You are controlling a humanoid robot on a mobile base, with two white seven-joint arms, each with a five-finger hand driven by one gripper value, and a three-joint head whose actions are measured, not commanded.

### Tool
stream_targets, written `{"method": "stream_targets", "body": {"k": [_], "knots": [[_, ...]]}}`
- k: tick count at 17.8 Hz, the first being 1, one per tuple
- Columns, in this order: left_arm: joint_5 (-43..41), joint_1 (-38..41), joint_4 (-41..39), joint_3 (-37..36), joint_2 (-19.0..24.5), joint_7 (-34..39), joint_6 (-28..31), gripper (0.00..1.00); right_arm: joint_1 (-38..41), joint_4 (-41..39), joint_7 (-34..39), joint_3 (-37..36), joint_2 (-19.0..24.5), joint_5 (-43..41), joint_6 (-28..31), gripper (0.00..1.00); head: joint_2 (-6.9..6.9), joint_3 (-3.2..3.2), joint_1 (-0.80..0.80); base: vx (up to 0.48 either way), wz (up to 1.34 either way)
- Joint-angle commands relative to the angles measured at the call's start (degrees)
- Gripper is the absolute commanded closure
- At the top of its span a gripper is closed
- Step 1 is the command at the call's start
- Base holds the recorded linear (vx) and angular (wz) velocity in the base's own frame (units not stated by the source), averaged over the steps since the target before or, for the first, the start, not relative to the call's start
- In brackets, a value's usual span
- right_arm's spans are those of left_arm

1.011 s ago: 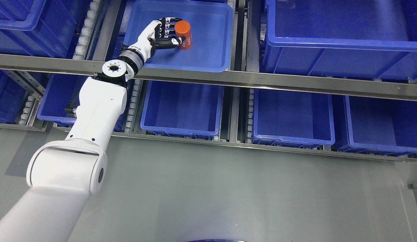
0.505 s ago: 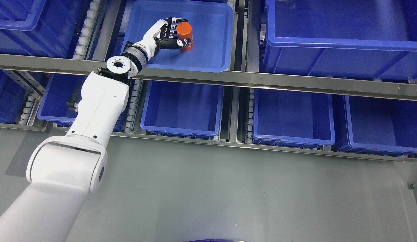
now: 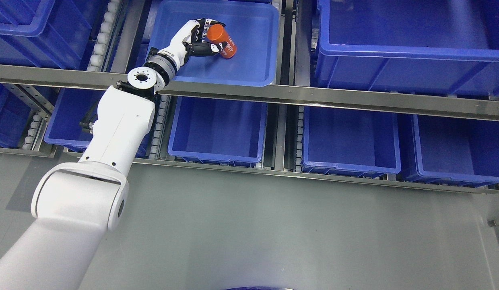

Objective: Grab orange capacitor from left shelf to right desk
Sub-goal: 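Close the left hand fingers around the orange container, then lift the orange container up and out of the bin with the left hand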

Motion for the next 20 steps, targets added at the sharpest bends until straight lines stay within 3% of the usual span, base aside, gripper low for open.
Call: {"method": "stream_targets", "body": {"k": [1,8,13,16,20], "knots": [[-1.1,1.5,-6.2,13.1,1.0,-0.2,-3.4,0.9,1.1,-1.0,0.0,-0.7,-1.0,0.3,0.0,0.0,0.0,0.0,0.0,0.0,0.0],[-0.5,17.9,-41.6,17.8,1.0,-2.6,-4.1,0.9,1.1,-1.0,0.0,-0.7,-1.0,0.3,0.0,0.0,0.0,0.0,0.0,0.0,0.0],[-0.4,19.9,-56.3,21.2,1.0,-1.4,-9.7,0.9,1.1,-1.0,0.0,-0.7,-1.0,0.3,0.0,0.0,0.0,0.0,0.0,0.0,0.0],[0.4,21.4,-64.0,20.6,1.0,5.8,-12.4,0.9,1.1,-1.0,0.0,-0.7,-1.0,0.3,0.0,0.0,0.0,0.0,0.0,0.0,0.0],[0.4,30.8,-74.8,15.6,1.0,14.0,-12.1,0.9,1.1,-1.0,0.0,-0.7,-1.0,0.3,0.0,0.0,0.0,0.0,0.0,0.0,0.0]]}}
